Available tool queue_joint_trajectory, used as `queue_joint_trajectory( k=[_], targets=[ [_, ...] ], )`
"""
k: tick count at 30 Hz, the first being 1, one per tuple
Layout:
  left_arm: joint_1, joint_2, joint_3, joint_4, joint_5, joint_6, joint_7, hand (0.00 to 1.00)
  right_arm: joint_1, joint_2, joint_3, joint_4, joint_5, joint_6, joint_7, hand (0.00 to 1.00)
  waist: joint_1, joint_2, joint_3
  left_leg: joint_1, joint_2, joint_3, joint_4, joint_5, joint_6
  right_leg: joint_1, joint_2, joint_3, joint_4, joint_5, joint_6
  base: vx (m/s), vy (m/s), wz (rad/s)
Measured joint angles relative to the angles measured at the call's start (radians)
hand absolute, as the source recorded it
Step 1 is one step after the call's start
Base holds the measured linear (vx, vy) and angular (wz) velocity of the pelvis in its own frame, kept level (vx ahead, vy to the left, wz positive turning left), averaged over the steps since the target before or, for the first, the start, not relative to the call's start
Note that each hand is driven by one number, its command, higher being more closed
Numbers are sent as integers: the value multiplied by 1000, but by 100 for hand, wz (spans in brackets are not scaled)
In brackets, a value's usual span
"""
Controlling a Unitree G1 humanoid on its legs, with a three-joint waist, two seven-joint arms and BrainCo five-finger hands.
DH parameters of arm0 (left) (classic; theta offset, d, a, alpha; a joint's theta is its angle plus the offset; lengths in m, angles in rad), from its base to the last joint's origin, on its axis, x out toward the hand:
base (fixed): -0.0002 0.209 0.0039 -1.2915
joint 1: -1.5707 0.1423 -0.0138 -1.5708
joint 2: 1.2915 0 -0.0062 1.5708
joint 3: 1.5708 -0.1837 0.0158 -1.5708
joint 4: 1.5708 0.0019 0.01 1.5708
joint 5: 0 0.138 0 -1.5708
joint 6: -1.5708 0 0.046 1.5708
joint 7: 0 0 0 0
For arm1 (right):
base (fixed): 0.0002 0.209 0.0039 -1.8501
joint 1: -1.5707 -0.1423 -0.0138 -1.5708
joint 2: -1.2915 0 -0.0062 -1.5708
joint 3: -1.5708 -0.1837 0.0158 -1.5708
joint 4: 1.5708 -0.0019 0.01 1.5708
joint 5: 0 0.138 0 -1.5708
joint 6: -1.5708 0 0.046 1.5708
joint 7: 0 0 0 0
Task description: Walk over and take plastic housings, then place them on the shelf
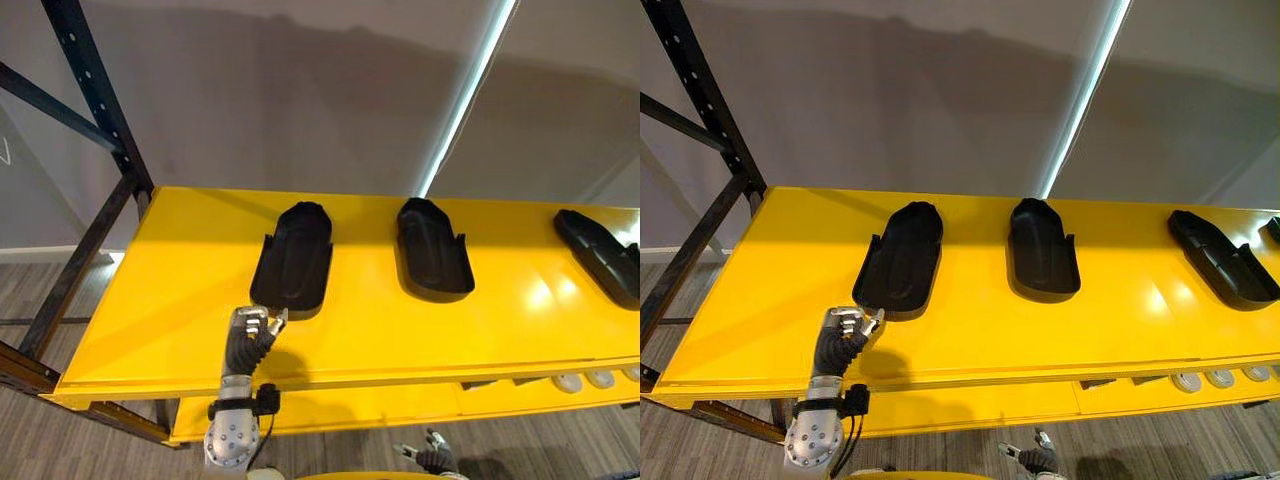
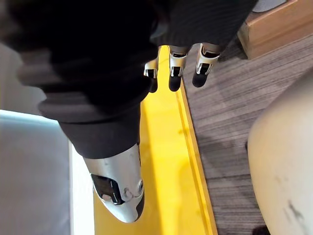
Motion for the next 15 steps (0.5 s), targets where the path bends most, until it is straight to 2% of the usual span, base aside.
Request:
queue_joint_trajectory(
  k=[3,8,15],
  targets=[
    [-18,-1,-25,34,16,12,-1,100,2,-4,0,-10,0,0,0,0,-1,0,-2,-13,10,12,37,-16,-6,-1,4,-1,-2,-13,-19,-16,-39,-10],
    [-78,-1,-62,97,48,21,-1,100,4,-7,-1,-12,0,1,-1,0,-1,0,-5,-41,20,16,60,-17,-6,-23,11,0,1,-13,-20,-10,-4,-3],
    [-171,0,-66,235,78,39,1,100,10,-13,-6,-19,-2,3,-1,0,-3,20,-27,-7,3,50,10,5,-4,-31,-2,29,-13,-6,-9,28,20,-14]
  ],
)
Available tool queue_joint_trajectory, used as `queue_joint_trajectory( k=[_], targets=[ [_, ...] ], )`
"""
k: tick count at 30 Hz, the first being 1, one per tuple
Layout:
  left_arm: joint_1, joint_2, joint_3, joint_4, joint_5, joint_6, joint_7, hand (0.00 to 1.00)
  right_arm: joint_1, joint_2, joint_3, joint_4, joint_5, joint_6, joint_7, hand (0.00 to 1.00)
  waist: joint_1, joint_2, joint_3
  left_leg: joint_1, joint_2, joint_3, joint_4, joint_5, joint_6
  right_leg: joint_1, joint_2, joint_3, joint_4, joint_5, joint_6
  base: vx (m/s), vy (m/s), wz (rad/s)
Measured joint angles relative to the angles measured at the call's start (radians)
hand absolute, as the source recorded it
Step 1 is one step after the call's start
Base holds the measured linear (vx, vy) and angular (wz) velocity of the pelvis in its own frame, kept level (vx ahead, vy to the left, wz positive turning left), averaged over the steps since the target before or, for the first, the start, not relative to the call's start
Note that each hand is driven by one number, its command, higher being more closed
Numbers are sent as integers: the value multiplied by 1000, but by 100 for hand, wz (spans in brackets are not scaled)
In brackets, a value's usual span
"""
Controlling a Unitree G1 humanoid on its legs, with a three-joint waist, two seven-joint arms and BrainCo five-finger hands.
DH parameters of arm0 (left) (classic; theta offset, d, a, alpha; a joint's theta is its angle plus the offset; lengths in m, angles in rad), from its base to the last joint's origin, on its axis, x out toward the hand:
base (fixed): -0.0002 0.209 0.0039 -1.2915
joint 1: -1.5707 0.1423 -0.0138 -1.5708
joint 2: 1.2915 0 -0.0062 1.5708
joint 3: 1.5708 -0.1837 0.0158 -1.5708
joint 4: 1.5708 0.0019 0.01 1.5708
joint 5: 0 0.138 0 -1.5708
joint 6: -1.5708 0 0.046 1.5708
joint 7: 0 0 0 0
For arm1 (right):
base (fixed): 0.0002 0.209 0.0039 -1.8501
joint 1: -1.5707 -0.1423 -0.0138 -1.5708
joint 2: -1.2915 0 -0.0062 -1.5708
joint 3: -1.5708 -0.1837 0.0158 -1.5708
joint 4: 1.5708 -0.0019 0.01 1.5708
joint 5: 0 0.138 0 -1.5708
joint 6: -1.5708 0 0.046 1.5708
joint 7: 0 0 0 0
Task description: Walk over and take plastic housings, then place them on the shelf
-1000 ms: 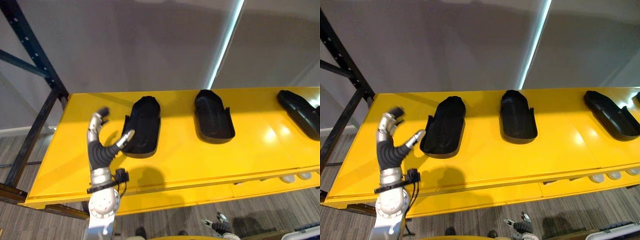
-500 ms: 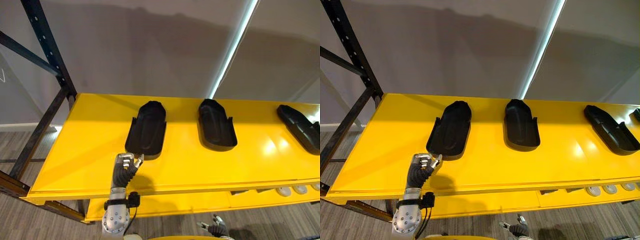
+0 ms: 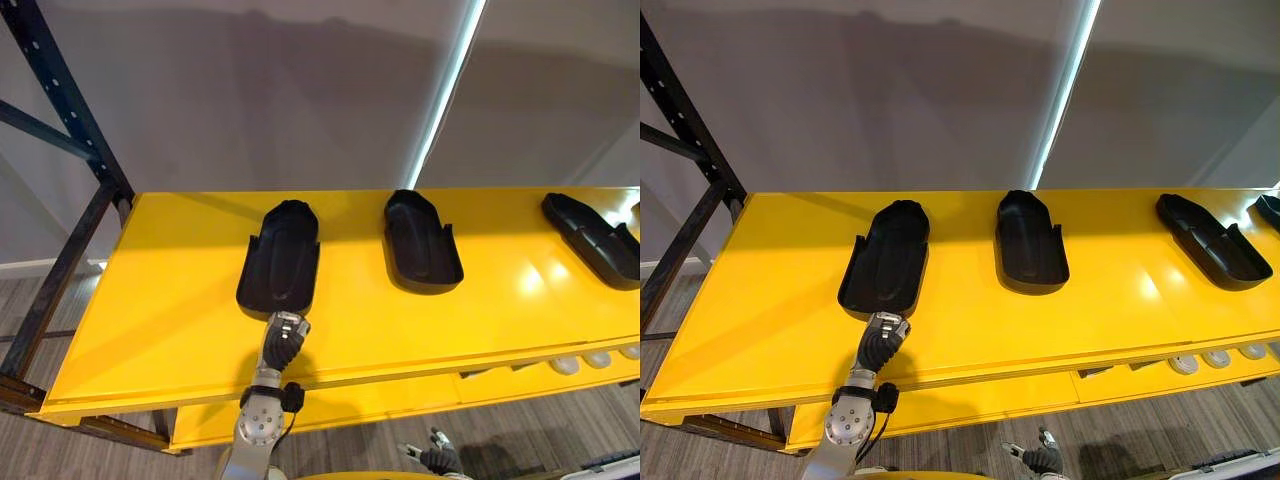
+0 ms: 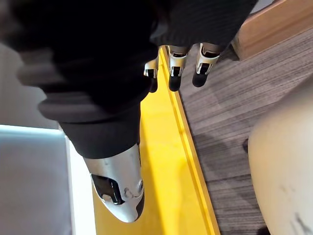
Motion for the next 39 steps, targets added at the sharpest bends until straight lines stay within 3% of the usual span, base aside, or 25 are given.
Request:
queue_joint_trajectory(
  k=[13,22,25,29,32,34,39],
  targets=[
    [-167,7,-6,151,23,3,44,100,-39,-16,-18,29,-2,8,0,0,-28,22,-13,93,-47,19,-251,136,-3,-16,-2,29,-39,24,3,9,1,-5],
    [-198,38,-7,179,25,-5,44,100,-64,-18,-26,62,-6,8,0,0,-50,23,-13,109,-64,19,-290,160,4,-16,-4,33,-56,38,6,-24,7,0],
    [-170,54,-12,89,24,8,43,100,-67,-19,-25,70,-6,4,0,0,-52,22,-11,109,-65,19,-290,160,4,-9,-12,35,-54,39,7,4,9,1],
    [-141,102,-3,-288,-12,-19,44,100,-64,-19,-40,89,-2,3,-5,0,-39,17,-5,112,-65,2,-290,158,4,3,-14,23,-54,39,8,1,7,11],
    [-133,110,110,-556,-101,-86,72,100,-64,-18,-45,88,-2,1,-4,0,-26,28,6,119,-67,-19,-297,145,12,29,-17,0,-52,34,15,-14,-2,23],
    [-114,112,277,-693,-195,-154,131,100,-65,-19,-48,87,-5,1,-3,0,-23,40,9,124,-69,-44,-297,146,12,44,-20,-25,-47,32,17,-1,1,37],
    [-41,73,592,-722,-313,-200,253,100,-57,-16,-84,87,-5,8,-3,0,2,45,12,124,-71,-95,-297,146,12,60,-22,-68,-38,32,17,-17,-1,29]
  ],
)
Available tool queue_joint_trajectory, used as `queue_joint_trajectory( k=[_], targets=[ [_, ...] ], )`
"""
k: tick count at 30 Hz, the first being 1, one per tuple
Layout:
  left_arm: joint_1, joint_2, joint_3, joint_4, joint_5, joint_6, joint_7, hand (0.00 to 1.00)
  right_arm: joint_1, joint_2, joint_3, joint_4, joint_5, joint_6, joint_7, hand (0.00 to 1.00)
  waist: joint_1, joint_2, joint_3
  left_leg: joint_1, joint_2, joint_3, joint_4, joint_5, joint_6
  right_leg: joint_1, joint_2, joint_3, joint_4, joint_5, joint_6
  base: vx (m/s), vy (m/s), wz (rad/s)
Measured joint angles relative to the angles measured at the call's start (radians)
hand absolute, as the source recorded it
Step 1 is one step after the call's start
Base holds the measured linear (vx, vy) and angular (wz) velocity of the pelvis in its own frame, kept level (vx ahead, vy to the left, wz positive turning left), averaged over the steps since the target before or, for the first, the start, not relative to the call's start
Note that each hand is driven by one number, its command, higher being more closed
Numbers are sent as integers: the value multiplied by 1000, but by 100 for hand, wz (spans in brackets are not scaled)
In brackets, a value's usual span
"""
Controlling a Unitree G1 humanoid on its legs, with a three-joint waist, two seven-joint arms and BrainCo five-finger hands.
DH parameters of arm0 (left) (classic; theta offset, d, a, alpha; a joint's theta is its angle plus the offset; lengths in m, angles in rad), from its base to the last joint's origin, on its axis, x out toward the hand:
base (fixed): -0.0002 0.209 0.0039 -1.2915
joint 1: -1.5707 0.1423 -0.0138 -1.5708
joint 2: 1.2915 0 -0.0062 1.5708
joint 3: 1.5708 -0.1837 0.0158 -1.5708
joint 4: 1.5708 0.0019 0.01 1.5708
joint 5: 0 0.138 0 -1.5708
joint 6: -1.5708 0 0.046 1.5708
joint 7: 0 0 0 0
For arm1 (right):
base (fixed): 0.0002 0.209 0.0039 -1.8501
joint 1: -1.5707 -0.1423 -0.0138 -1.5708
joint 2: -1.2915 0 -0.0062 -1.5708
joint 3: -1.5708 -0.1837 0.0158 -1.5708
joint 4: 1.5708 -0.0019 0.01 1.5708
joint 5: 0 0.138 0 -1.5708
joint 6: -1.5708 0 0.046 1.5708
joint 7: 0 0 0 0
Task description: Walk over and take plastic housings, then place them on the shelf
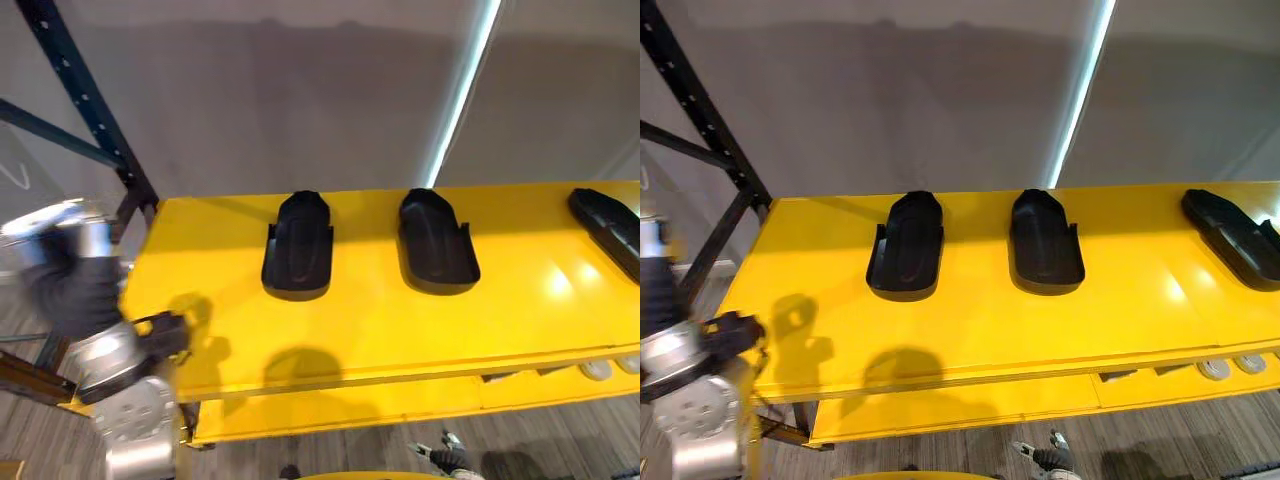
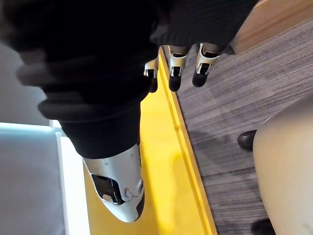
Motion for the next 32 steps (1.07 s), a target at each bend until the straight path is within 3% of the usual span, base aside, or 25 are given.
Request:
queue_joint_trajectory(
  k=[5,8,9,13,14,19,25,32],
  targets=[
    [158,-56,143,130,-35,24,73,100,6,13,2,-19,0,3,-1,0,3,-15,-2,0,-13,-31,0,0,0,13,-20,-55,24,-43,0,-12,-4,33],
    [253,-92,164,339,-62,110,10,100,10,20,8,-52,-2,5,2,0,5,-25,-6,0,-15,-29,2,0,0,12,-25,-73,37,-57,0,-4,-6,13],
    [271,-108,162,440,-87,148,-42,100,9,18,17,-62,-3,10,4,0,5,-28,-7,-5,-15,-25,20,0,0,11,-26,-73,39,-60,0,17,10,3],
    [270,-144,152,782,-88,233,-146,100,3,21,47,-74,-3,33,11,0,5,-43,1,-24,-9,-13,108,-33,5,14,-31,-70,47,-68,-1,24,5,-5],
    [258,-145,119,922,-85,254,-172,0,7,21,47,-75,-3,35,10,0,3,-53,-4,-22,-10,-9,123,-44,5,15,-34,-69,60,-77,0,32,7,-3],
    [198,-152,40,1180,-81,267,-196,0,11,23,49,-76,-2,35,9,0,2,-53,-5,-26,-13,1,149,-65,8,10,-42,-58,74,-89,1,8,15,-7],
    [132,-146,-1,1313,-23,263,-208,0,19,19,39,-71,7,34,4,0,0,-26,-5,-22,-26,5,140,-72,15,1,-54,-52,86,-107,2,18,17,-2],
    [83,-123,-81,1421,35,261,-211,0,7,19,-1,-22,8,31,3,0,0,-21,-4,-2,-33,11,108,-66,20,17,-52,-43,56,-102,8,71,6,-4]
  ],
)
